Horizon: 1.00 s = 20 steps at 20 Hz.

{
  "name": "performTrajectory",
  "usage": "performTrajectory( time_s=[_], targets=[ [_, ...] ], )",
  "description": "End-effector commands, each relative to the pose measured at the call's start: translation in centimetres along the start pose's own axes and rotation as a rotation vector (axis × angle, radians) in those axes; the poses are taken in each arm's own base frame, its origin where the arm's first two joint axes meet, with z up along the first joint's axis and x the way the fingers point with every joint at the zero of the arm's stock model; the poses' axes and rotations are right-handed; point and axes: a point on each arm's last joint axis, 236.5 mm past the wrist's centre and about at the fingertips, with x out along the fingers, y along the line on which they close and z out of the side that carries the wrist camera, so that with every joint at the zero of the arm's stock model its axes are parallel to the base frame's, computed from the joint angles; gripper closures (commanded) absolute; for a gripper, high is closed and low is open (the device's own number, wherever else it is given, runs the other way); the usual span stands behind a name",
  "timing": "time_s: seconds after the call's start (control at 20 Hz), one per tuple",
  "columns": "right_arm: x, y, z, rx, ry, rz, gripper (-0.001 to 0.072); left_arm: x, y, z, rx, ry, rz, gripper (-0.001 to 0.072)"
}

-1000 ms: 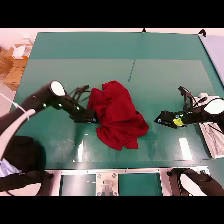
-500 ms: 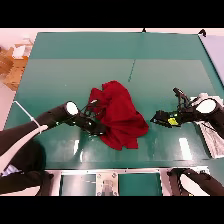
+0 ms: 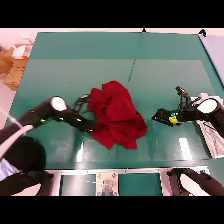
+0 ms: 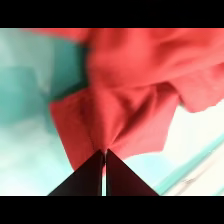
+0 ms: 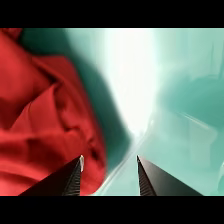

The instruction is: Fold the shirts.

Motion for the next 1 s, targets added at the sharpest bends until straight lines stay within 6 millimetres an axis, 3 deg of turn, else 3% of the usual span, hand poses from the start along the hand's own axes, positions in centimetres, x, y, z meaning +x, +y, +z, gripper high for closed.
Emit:
performTrajectory(
  time_s=[0.0, 0.1, 0.4, 0.6, 0.8, 0.85, 0.95],
  targets=[
    [0.0, -0.2, 1.8, 0.014, -0.070, 0.008, 0.0300, -6.4, 9.0, -2.9, -0.125, 0.025, 0.265, 0.0687],
    [0.9, 1.1, 1.7, 0.020, -0.048, 0.066, 0.0300, -8.1, 11.7, -4.1, -0.194, 0.039, 0.316, 0.0687],
    [7.7, 7.7, 1.7, 0.059, 0.070, 0.278, 0.0302, -9.7, 14.9, -5.0, -0.229, 0.033, 0.363, 0.0687],
    [12.2, 13.3, 3.2, 0.004, 0.102, 0.333, 0.0303, -10.0, 15.3, -5.1, -0.224, 0.031, 0.361, 0.0687],
    [14.4, 17.8, 6.1, -0.010, 0.091, 0.399, 0.0314, -10.0, 15.2, -5.0, -0.199, 0.033, 0.358, 0.0687],
    [14.5, 18.6, 7.0, -0.005, 0.081, 0.416, 0.0351, -10.0, 15.2, -5.0, -0.199, 0.033, 0.358, 0.0687],
    [14.2, 19.5, 8.3, -0.017, 0.065, 0.437, 0.0697, -10.0, 15.4, -4.6, -0.195, 0.016, 0.365, 0.0687]
  ],
)
